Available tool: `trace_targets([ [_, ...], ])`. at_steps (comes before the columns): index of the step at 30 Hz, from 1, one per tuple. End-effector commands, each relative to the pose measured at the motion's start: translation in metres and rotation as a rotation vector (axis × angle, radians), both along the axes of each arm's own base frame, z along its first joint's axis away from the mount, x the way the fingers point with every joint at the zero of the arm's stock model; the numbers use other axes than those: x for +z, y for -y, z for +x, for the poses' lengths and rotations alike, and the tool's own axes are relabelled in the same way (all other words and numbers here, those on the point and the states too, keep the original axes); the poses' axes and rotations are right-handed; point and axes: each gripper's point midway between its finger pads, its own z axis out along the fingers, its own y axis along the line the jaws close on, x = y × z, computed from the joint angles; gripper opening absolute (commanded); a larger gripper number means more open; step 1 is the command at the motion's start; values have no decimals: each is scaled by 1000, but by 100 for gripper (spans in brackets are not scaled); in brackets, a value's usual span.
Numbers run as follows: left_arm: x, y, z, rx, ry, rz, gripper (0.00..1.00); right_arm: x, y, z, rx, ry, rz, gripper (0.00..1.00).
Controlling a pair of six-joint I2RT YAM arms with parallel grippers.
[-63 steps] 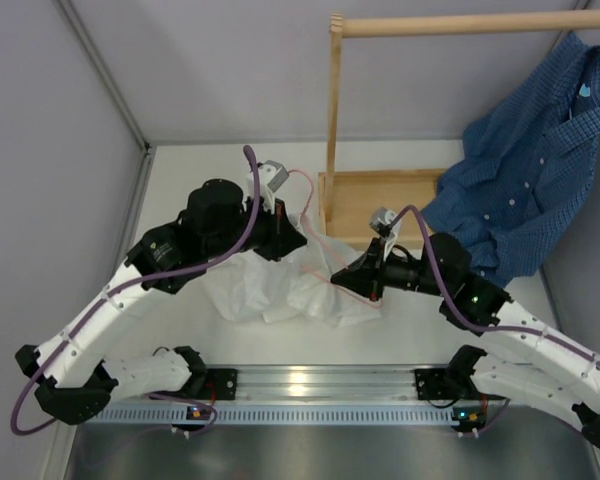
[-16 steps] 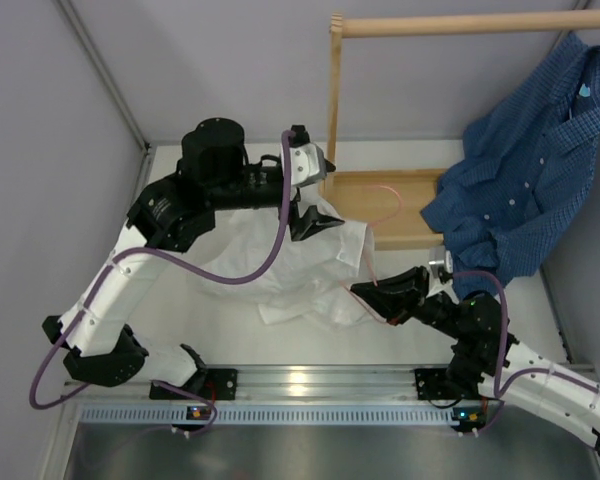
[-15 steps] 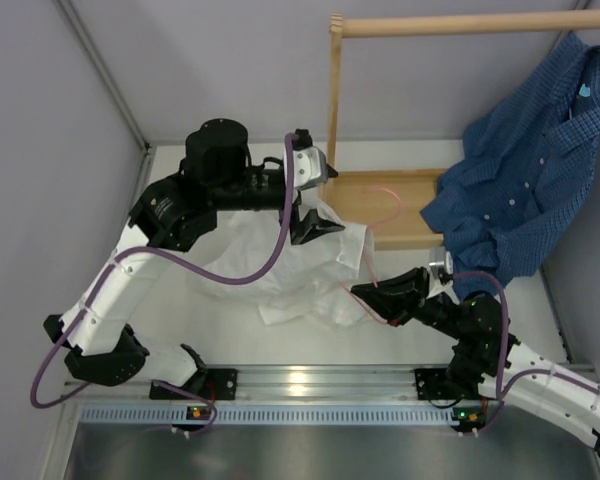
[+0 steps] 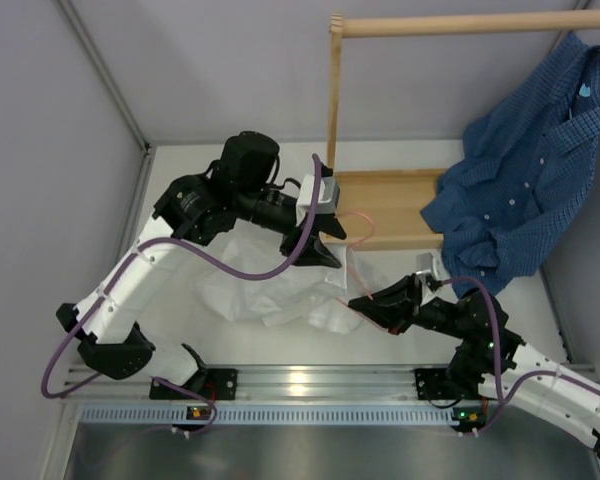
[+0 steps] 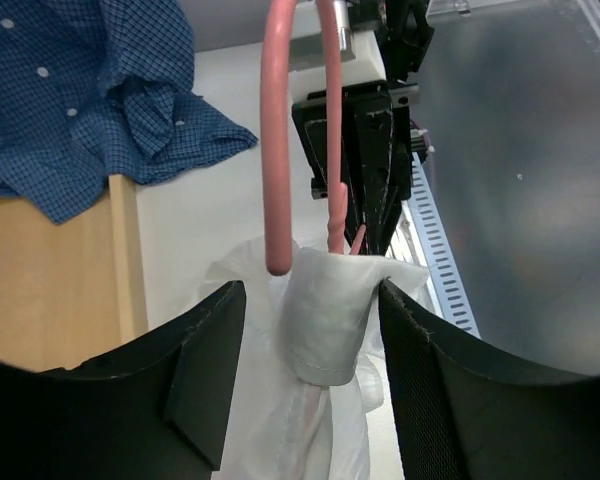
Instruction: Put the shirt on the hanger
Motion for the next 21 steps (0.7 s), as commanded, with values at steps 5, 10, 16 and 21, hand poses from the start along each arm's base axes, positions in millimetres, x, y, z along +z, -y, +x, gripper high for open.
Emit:
trace_targets([
  [5,-14,-7,-18,-79,-49,20,47,53,8,-18,51,143,98,0],
  [10,-13,-6,-26,-122,-84,9,48,50,3,-23,92,163,68,0],
  [16,-13,-9,-34,-152,-95,-2,48,54,1,-27,115,192,62,0],
  [21,-15,-12,-36,-147,-101,5,0,57,1,-28,123,202,57,0],
])
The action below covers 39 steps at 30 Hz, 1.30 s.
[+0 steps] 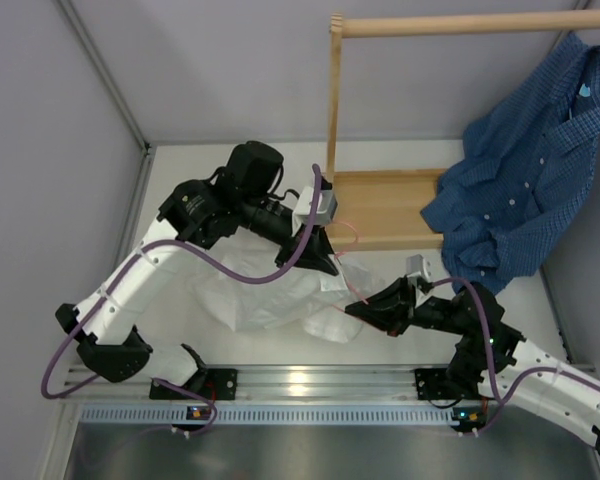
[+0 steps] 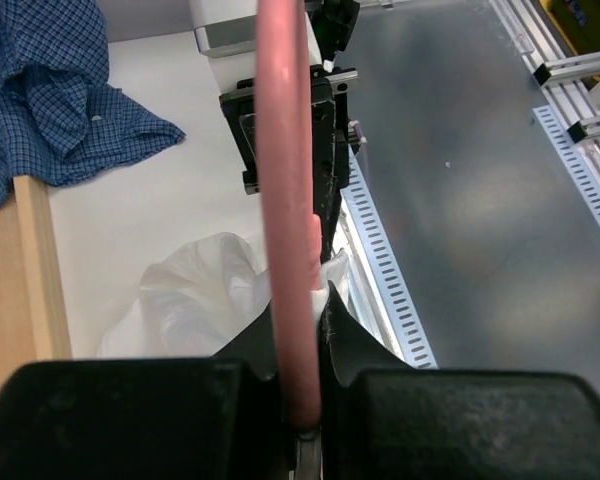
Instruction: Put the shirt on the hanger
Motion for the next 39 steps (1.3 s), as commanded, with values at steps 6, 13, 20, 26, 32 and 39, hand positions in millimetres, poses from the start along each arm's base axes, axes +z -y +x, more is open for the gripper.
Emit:
trace_targets([
  [6,9,-12,-15,-41,47,-51,0,60,8,-13,29,157,133,0],
  [13,18,-22,-9,24,103,-59,0,56,22,11,-139,95,80,74],
  [20,22,-35,33,360,156,-24,0,13,93,57,-593,-279,63,88],
  [26,50,-54,72,704,174,-121,0,-27,68,35,-427,-465,69,68],
  [32,71,-58,79,830,58,-220,0,-26,26,22,-217,-513,137,62],
  [39,86,-56,68,806,3,-294,0,-29,8,71,-412,-414,-5,59],
])
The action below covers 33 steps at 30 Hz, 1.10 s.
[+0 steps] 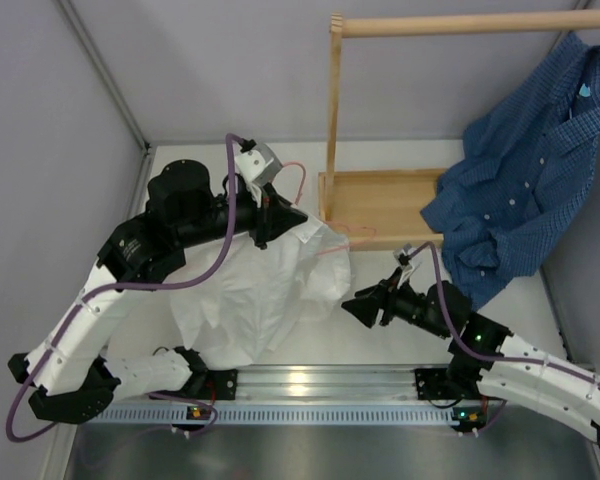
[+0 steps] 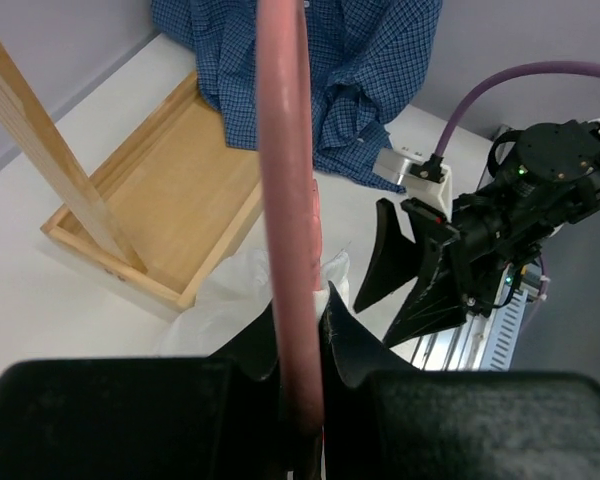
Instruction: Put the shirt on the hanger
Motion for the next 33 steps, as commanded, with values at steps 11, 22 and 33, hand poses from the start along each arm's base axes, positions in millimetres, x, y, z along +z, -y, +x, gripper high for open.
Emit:
trace_targets([
  [11,54,-2,-25,-65,46,-203,0,71,-29,37,-13,279,74,52],
  [22,38,-15,-27,-45,112,-163,0,75,11,64,-241,237,17,0],
  [33,-5,-43,-48,-46,175,-107,0,74,44,86,-359,102,-310,0],
])
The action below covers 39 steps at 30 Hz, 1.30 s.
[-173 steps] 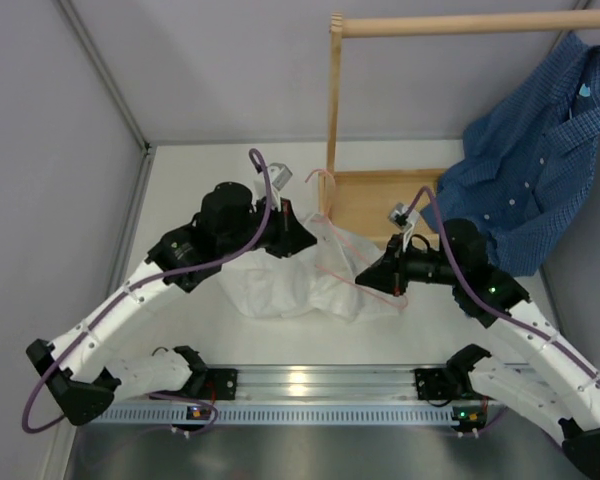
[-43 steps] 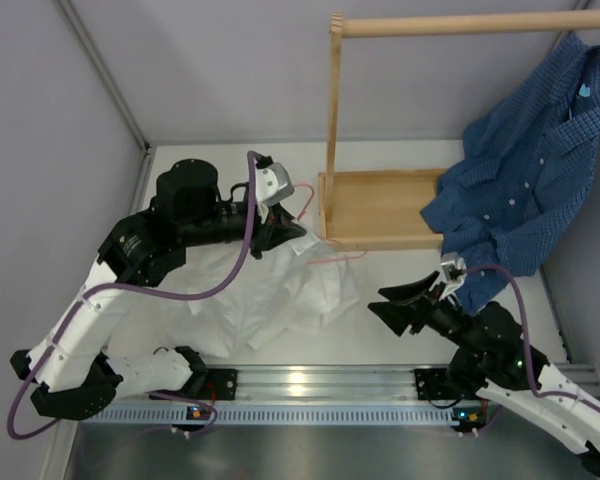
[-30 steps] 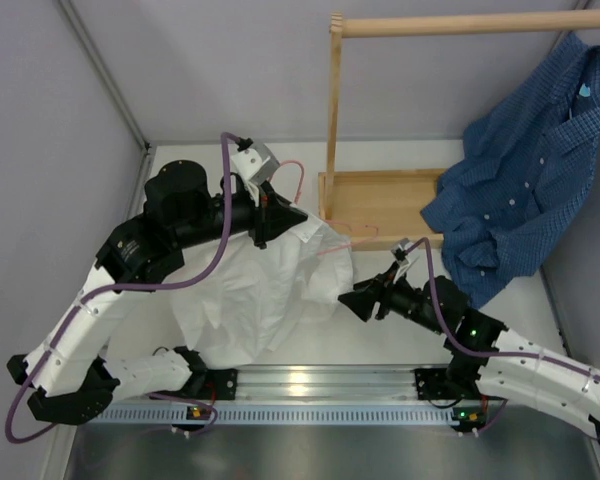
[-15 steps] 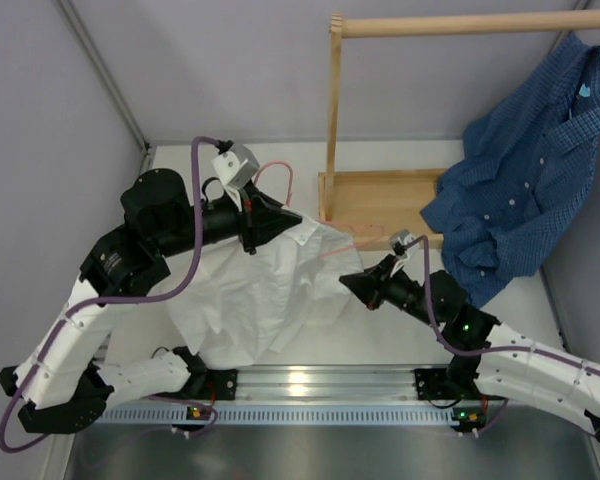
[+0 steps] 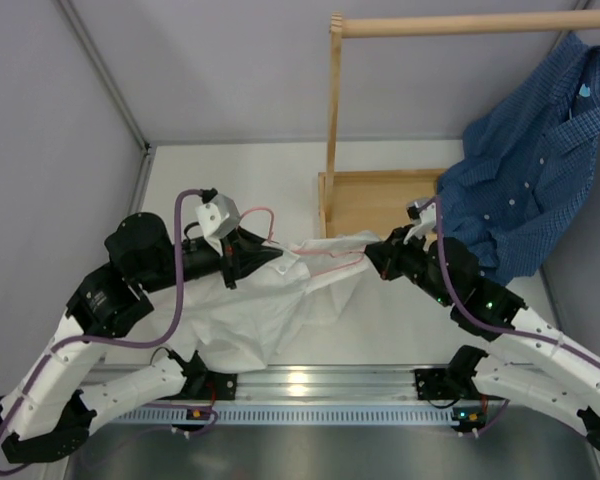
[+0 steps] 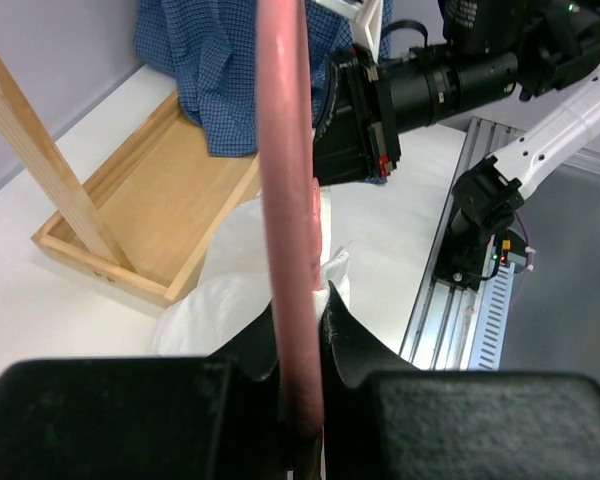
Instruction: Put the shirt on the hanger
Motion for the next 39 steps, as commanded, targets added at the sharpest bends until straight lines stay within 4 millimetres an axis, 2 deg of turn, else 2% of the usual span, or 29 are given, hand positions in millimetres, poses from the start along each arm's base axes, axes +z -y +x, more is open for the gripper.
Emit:
trace_targets([
  [1,13,-10,-2,19,98,-43,0,0,16,8,-58,-34,-122,0],
  [7,-22,-26,24,195,21,62,0,24,3,4,22,10,-110,0],
  [9,-26,-30,37,266,12,76,0,28,-3,1,60,11,-102,0],
  [12,-24,-32,55,357,-21,78,0,44,-19,-11,164,45,-40,0],
  [13,-17,-30,56,364,-26,63,0,47,-24,-17,204,52,-26,0],
  [15,-19,-26,69,401,-45,80,0,57,-35,-27,268,82,4,0],
  [18,-8,-14,72,381,-78,49,0,64,-47,-40,330,102,24,0],
  [20,9,0,68,324,-88,-40,0,58,-59,-48,376,86,40,0],
  [21,18,3,63,305,-98,-97,0,49,-72,-54,401,72,53,0],
  [22,38,8,64,284,-59,-181,0,43,-77,-54,388,66,48,0],
  [24,43,9,70,305,-46,-219,0,20,-87,-56,336,23,17,0],
  [25,46,2,83,390,-52,-235,0,0,-78,-40,206,7,-14,0],
  [26,49,-1,89,424,-52,-243,0,-14,-79,-38,160,-40,-5,0],
  [27,45,4,94,430,-66,-233,0,-36,-76,-36,132,-64,-26,0],
  [29,46,14,93,386,-71,-246,0,-38,-83,-36,141,-61,20,3],
  [30,42,20,89,349,-87,-246,0,-43,-84,-40,160,-65,17,16],
  [32,41,23,87,328,-87,-263,0,-35,-80,-46,185,-35,30,23],
  [33,33,22,89,340,-93,-252,0,-40,-74,-48,187,-36,22,33],
  [34,29,20,91,356,-93,-249,0,-46,-66,-51,185,-44,-3,38],
  [35,26,16,93,376,-88,-247,0,-41,-53,-55,174,-33,5,41],
  [36,23,14,94,381,-73,-236,0,-47,-40,-54,137,-38,-14,45],
  [37,10,14,96,385,-79,-210,0,-50,-29,-55,117,-45,-26,47],
  [38,7,13,94,377,-67,-201,0,-48,-10,-61,101,-50,-33,49],
  [39,3,16,91,345,-41,-189,0,-44,0,-63,94,-46,-30,50],
])
